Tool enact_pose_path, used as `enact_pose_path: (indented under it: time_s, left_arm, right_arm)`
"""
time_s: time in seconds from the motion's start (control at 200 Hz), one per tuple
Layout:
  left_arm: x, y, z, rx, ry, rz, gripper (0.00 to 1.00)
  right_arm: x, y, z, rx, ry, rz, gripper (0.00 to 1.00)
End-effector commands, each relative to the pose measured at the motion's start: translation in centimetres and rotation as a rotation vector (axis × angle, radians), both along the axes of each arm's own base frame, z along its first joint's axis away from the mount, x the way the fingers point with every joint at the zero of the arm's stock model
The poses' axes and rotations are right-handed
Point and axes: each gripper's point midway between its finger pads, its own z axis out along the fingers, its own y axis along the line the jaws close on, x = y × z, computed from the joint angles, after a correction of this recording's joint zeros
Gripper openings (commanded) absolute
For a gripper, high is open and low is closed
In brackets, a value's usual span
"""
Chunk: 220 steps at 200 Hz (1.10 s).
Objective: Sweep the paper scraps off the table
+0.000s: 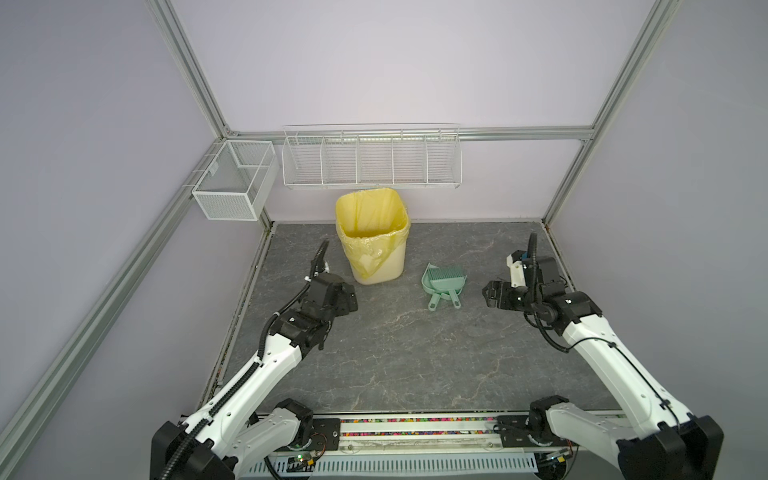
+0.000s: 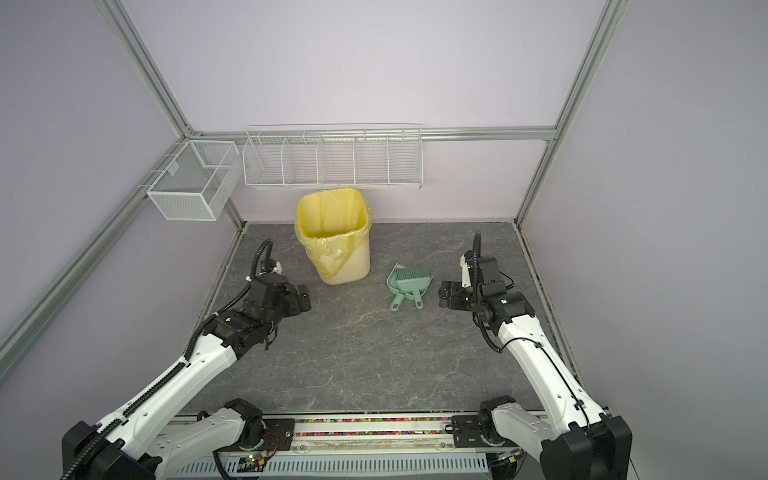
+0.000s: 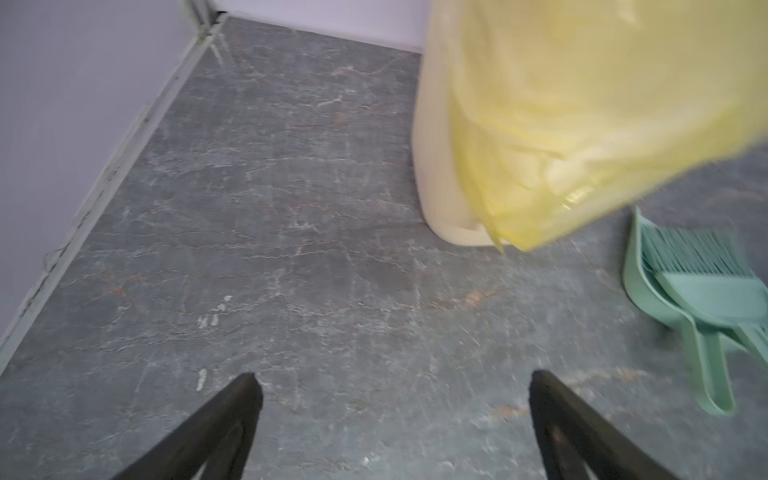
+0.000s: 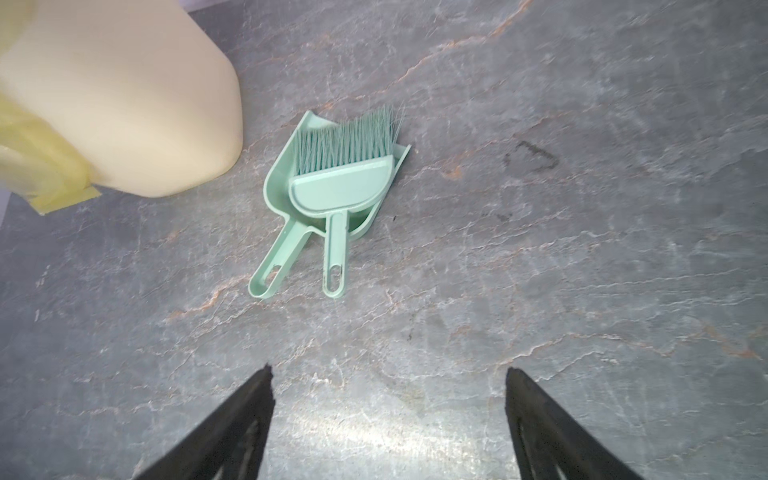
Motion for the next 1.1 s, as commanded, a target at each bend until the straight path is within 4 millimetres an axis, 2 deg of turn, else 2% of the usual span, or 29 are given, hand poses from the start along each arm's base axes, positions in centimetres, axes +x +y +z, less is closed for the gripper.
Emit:
enact_pose_path:
  time_s: [0.0, 0.09, 0.205, 0.225, 0.425, 0.6, 0.85, 1.095]
  left_arm:
    - [0.8, 2.3, -0.4, 0.018, -0.034, 0.065, 0.99]
    - [1.7, 4.0, -0.8, 0.042, -0.061, 0.131, 1.00]
    - [2.7, 5.0, -1.8, 0.112, -0.056, 0.159, 1.00]
    - [2.8, 5.3, -1.9, 0.123, -0.053, 0.175, 0.99]
    - [4.0, 7.4, -3.0, 0.211, -0.085, 0.233, 1.00]
    - [4.5, 9.6, -4.1, 0.246, -0.106, 0.287, 0.99]
    - [5.0, 11.3, -6.2, 0.223, -0.210, 0.281, 1.00]
    - [7.1, 11.0, -5.9, 0.218, -0.257, 0.232, 1.00]
  right_arm:
    - [0.2, -2.3, -0.2, -0.094, -0.041, -0.072, 0.88]
    - [0.2, -3.2, -0.5, -0.124, -0.059, -0.105, 0.89]
    - [0.5, -4.1, -0.2, -0.156, -0.088, -0.132, 0.88]
    - [0.2, -4.4, -1.2, -0.171, -0.070, -0.132, 0.89]
    - [0.3, -6.1, -1.7, -0.243, -0.122, -0.189, 0.88]
    - [0.3, -7.8, -3.2, -0.294, -0.134, -0.263, 0.88]
    - [0.6, -8.7, -5.0, -0.332, -0.133, -0.309, 0.89]
    - [1.0, -11.1, -5.4, -0.401, -0.255, -0.442, 0.89]
